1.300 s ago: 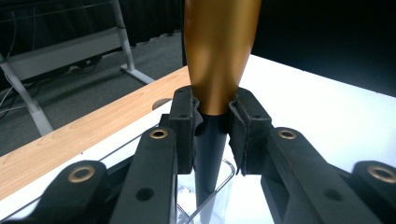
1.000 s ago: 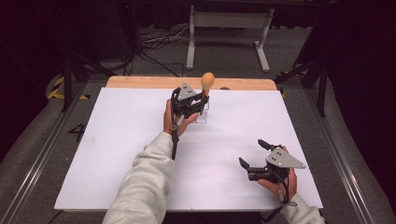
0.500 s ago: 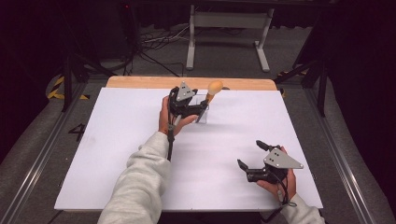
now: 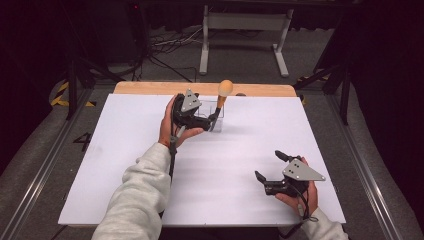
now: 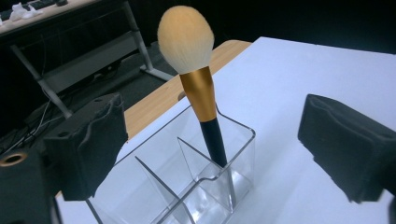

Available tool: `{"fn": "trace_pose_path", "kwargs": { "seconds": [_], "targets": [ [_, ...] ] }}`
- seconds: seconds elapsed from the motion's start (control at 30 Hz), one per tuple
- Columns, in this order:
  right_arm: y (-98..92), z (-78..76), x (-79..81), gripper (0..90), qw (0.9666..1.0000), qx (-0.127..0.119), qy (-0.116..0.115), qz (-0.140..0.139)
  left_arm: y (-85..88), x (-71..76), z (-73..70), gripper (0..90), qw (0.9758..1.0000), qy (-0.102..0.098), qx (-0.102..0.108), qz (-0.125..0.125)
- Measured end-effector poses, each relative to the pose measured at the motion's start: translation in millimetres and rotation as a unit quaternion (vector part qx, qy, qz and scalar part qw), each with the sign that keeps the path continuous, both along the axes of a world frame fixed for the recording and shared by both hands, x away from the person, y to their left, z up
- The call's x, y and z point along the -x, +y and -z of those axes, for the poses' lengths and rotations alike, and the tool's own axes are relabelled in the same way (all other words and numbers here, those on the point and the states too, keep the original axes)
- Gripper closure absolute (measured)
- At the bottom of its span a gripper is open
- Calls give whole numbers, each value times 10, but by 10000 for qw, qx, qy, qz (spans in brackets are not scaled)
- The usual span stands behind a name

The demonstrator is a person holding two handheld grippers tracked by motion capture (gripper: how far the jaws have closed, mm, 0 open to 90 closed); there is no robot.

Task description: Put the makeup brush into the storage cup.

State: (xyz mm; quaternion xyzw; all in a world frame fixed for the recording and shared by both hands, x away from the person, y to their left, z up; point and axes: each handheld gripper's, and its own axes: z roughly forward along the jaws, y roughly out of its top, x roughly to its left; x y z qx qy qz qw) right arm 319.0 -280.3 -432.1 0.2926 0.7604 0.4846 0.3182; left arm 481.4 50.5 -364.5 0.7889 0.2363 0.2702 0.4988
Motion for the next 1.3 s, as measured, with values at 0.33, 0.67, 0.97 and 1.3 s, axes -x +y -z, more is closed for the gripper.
{"fn": "trace_pose_path", "kwargs": {
  "seconds": [0.33, 0.67, 0.97, 1.3],
  "targets": [
    [3, 0, 6, 73, 10000, 52, -14, 21, 101, 219, -31, 37, 9997, -209, -78, 136],
    [22, 11, 6, 73, 9999, 128, -1, -12, 185, 400, -16, 28, 9990, -377, -212, 57],
    [45, 20, 9, 73, 9998, 174, 17, -43, 275, 524, 8, 25, 9988, -460, -106, 88],
    [50, 19, 12, 73, 9998, 198, 8, -51, 382, 615, 28, 20, 9988, -431, -70, 203]
  ]
}}
